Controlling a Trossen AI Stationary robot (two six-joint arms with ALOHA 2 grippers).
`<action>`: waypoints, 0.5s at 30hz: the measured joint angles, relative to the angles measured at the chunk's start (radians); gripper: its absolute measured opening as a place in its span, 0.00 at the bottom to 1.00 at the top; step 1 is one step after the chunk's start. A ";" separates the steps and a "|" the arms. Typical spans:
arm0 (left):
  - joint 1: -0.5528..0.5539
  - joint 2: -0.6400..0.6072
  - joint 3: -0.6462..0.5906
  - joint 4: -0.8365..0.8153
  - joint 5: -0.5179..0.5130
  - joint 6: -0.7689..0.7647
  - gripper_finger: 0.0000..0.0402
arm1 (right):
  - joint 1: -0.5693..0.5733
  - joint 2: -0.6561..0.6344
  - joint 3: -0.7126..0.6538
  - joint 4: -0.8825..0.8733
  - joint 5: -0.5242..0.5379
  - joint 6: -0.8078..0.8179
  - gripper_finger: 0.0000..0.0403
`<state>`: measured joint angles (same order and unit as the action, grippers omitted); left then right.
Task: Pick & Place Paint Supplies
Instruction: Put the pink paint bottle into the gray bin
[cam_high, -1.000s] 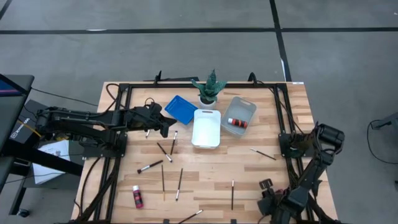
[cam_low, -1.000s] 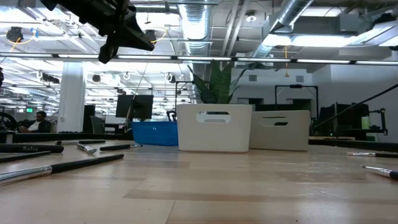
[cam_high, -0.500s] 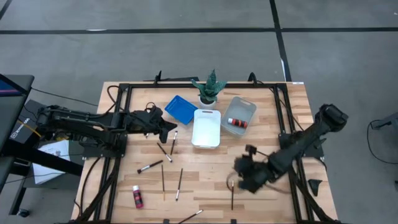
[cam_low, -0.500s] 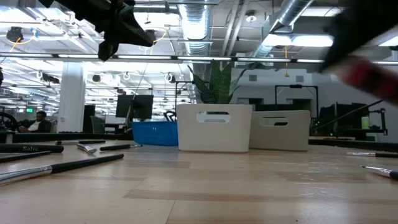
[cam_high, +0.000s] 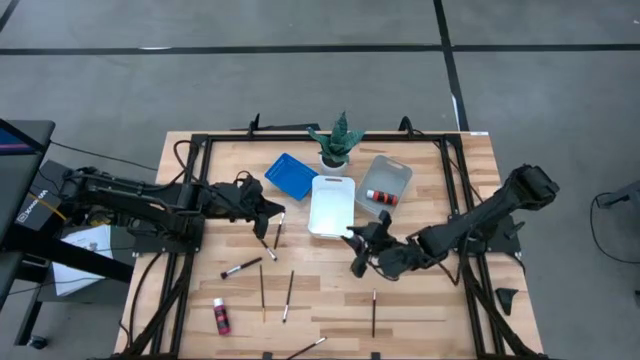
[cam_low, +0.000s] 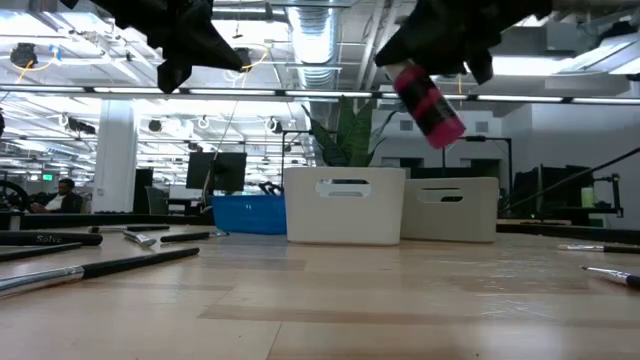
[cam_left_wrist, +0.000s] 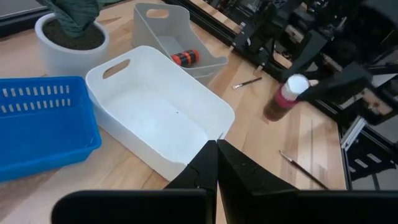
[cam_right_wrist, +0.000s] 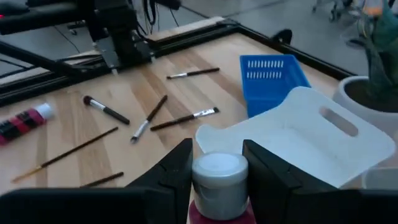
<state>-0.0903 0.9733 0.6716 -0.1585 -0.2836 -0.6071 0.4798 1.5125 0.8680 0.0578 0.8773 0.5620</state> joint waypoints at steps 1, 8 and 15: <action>0.000 0.000 0.000 -0.001 0.000 0.000 0.00 | 0.006 0.022 -0.004 0.055 0.006 -0.018 0.28; 0.000 0.000 0.000 -0.014 0.000 0.000 0.00 | 0.047 0.199 -0.037 0.489 0.022 -0.178 0.28; 0.000 0.000 0.000 -0.030 -0.011 -0.045 0.00 | 0.064 0.437 -0.036 1.032 0.017 -0.367 0.28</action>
<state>-0.0902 0.9733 0.6716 -0.1886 -0.2946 -0.6525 0.5438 1.9499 0.8318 1.0903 0.8942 0.1949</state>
